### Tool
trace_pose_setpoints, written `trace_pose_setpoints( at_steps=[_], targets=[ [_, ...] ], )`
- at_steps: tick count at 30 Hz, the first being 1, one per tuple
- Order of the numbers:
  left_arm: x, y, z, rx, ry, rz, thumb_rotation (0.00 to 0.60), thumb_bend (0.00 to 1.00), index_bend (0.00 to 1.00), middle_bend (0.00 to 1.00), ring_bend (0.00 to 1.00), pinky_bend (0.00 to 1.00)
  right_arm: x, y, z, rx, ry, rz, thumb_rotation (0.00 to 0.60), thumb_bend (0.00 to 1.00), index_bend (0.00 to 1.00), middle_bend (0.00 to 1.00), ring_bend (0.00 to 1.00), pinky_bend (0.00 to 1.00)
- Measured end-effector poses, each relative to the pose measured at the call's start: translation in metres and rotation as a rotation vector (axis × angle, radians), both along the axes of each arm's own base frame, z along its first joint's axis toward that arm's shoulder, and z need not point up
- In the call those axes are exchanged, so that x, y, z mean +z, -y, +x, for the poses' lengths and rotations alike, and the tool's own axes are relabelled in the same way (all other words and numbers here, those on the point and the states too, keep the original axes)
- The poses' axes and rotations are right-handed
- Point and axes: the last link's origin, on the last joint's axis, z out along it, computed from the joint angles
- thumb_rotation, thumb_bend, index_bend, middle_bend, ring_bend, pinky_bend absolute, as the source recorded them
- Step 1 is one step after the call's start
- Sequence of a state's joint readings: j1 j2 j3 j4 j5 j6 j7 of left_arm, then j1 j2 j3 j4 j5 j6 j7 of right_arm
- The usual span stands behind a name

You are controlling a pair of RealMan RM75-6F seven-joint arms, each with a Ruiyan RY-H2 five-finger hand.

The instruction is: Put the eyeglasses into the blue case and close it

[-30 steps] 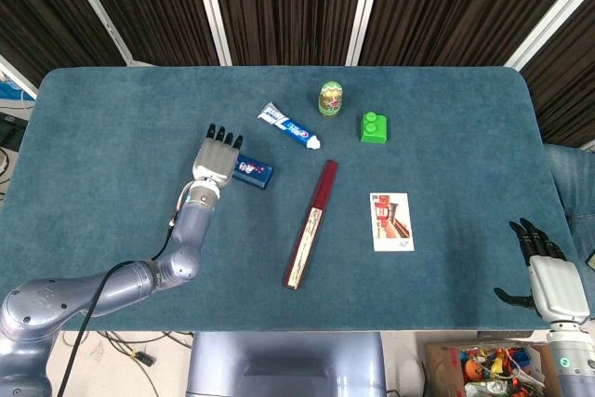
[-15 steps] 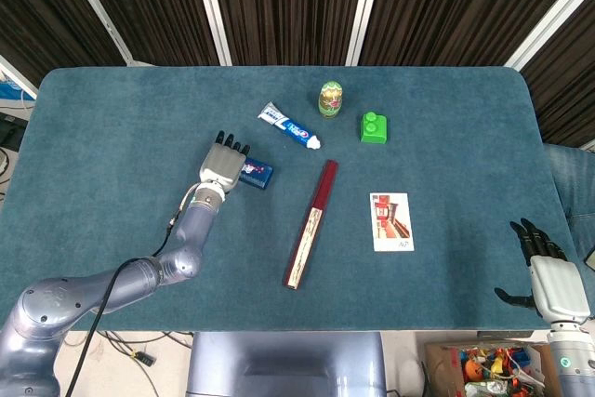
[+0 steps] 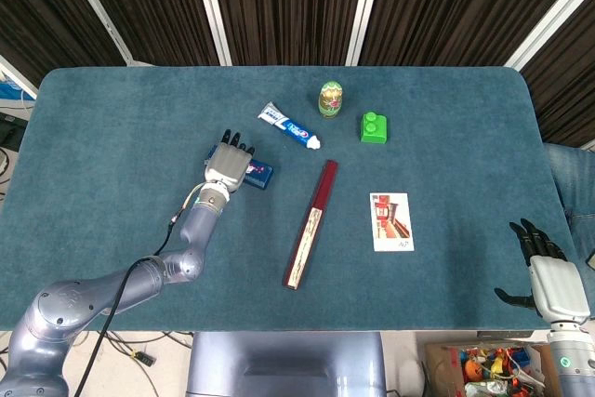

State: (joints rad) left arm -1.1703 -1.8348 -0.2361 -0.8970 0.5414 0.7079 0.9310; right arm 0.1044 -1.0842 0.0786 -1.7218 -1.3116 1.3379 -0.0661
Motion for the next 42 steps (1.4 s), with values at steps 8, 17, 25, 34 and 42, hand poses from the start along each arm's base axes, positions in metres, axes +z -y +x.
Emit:
trace_pose_setpoints(
  at_steps=[8, 17, 25, 34, 42],
  targets=[
    [0.0015, -0.0002, 0.0027, -0.002, 0.014, 0.005, 0.600, 0.28, 0.20, 0.25, 0.04, 0.05, -0.0002, 0.0000, 0.0001, 0.000, -0.004, 0.001, 0.600, 0.07, 0.09, 0.00, 0.09, 0.18],
    [0.0030, -0.0002, 0.0042, -0.001, 0.027, 0.007, 0.600, 0.31, 0.25, 0.29, 0.04, 0.05, -0.0002, 0.0000, -0.0003, -0.004, -0.005, 0.000, 0.600, 0.07, 0.09, 0.00, 0.09, 0.18],
    [0.0019, -0.0002, 0.0032, 0.000, 0.026, 0.008, 0.600, 0.32, 0.27, 0.32, 0.04, 0.05, -0.0002, 0.0000, -0.0004, -0.006, -0.007, 0.000, 0.600, 0.07, 0.09, 0.00, 0.09, 0.18],
    [0.0028, -0.0007, 0.0027, 0.001, 0.028, 0.015, 0.600, 0.34, 0.28, 0.33, 0.04, 0.05, -0.0003, -0.0001, -0.0005, -0.008, -0.007, 0.001, 0.600, 0.07, 0.09, 0.00, 0.09, 0.18],
    [0.0029, -0.0003, 0.0024, 0.002, 0.028, 0.016, 0.600, 0.34, 0.25, 0.30, 0.04, 0.05, -0.0003, -0.0002, -0.0007, -0.011, -0.009, 0.003, 0.600, 0.07, 0.09, 0.00, 0.09, 0.18]
  ],
)
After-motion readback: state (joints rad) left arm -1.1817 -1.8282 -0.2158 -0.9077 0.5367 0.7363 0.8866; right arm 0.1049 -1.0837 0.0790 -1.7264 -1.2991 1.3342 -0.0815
